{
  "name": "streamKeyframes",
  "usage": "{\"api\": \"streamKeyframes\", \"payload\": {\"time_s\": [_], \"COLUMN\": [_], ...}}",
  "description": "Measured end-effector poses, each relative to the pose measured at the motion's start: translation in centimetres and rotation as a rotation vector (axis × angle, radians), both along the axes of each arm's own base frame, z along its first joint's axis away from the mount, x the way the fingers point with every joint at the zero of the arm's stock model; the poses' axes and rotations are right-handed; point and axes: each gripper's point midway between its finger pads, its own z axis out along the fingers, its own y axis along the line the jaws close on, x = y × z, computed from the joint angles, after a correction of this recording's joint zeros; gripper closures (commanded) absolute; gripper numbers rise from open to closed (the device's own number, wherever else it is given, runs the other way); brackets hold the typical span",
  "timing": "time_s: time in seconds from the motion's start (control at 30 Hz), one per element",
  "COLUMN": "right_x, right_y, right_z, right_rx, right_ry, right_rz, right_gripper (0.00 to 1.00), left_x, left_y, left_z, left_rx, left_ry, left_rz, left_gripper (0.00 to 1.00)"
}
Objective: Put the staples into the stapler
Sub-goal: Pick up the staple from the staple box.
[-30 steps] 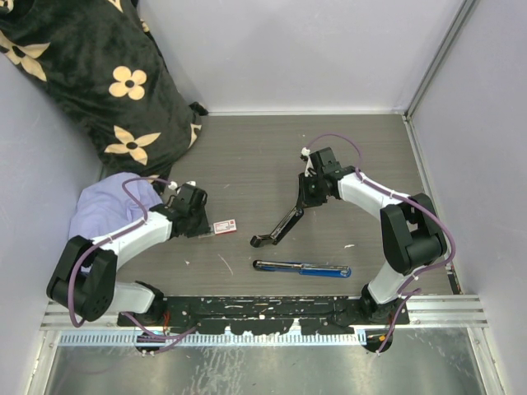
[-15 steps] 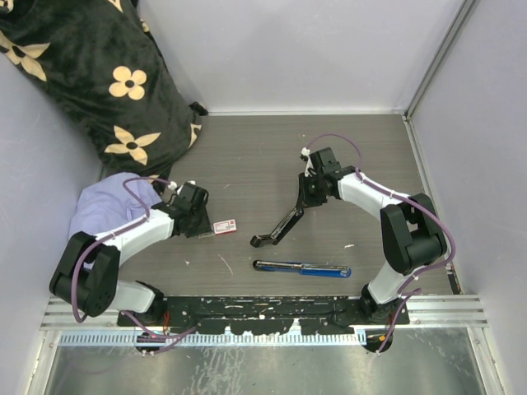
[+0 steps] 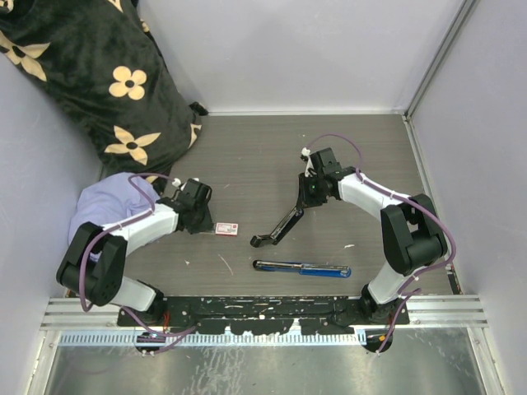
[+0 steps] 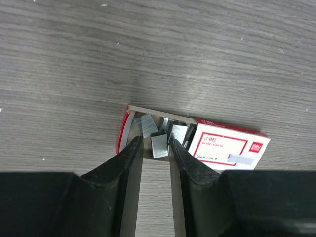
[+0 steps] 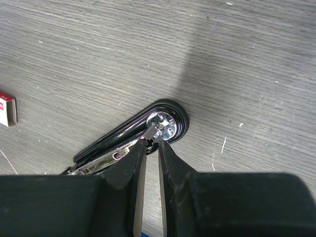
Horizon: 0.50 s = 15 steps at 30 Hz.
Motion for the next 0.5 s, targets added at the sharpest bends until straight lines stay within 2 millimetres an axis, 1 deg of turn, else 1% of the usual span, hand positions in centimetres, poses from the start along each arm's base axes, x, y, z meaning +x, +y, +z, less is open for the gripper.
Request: {"api": "streamKeyframes", "payload": {"time_s": [0.37, 0.5], "right_x": [0.0, 0.0], "right_y": [0.0, 0.0], "right_z": [0.0, 0.0], "right_rx": [0.001, 0.001], "right_ry": [-0.002, -0.001], "right_rz": [0.0, 0.0], "right_gripper": [0.8, 0.8], "left_x": [1.6, 1.6], "left_y": [-0.6, -0.5], "left_z": [0.5, 0.6], "left_rx": [0.022, 0.039], "left_ry": [-0.02, -0.011], "left_rz": [-0.055, -0.081], "left_gripper": [0.76, 0.75]}}
